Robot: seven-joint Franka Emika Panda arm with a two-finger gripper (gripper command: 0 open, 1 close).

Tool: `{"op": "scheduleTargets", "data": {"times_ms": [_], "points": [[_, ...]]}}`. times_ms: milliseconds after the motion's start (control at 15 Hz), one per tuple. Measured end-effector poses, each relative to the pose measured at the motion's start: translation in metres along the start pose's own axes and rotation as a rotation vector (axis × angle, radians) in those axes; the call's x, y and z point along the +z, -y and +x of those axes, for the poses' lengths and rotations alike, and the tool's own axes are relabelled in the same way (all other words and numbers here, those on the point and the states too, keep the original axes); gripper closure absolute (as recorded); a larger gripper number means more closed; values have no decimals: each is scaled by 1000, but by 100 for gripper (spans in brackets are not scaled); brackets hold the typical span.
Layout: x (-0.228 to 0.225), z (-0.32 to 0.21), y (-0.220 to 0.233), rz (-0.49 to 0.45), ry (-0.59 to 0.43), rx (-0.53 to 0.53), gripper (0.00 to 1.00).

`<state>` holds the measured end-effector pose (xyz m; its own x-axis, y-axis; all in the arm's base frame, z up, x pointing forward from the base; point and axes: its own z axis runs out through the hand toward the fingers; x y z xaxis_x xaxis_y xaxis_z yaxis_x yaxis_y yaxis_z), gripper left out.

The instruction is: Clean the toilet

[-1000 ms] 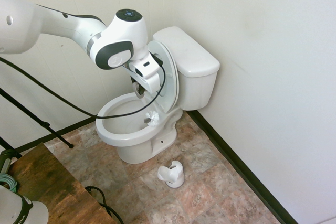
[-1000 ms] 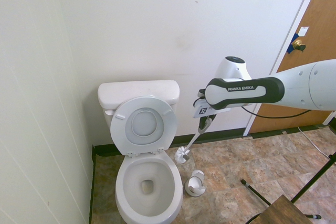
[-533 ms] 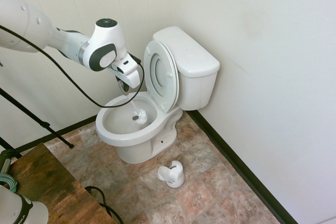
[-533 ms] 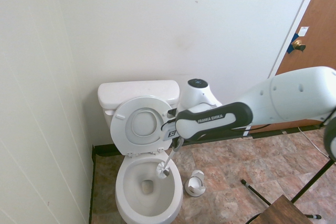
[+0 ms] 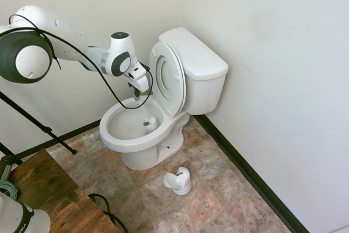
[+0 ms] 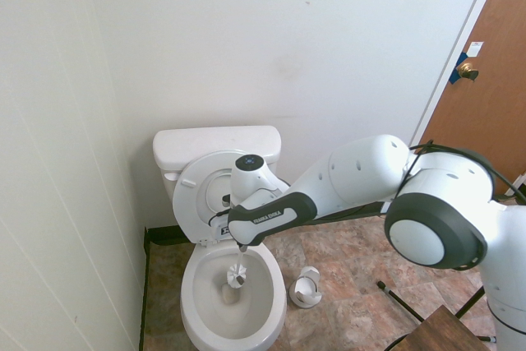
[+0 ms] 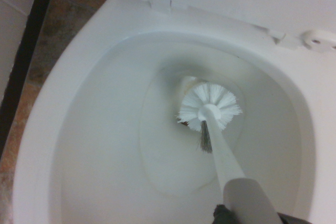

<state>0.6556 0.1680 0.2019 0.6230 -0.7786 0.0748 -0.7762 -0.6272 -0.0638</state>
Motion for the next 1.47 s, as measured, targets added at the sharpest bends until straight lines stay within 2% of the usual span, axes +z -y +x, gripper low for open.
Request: {"op": "scheduleTargets", "data": {"times_ms": [400,867,1133,1467], "points": [[45,-8,44,13,-29,50,100],[43,-39,58,15,-18,20,100],[31,-75,43,-11,23,-35,100],[27,-105,-5,-85,72,-149,100]]}}
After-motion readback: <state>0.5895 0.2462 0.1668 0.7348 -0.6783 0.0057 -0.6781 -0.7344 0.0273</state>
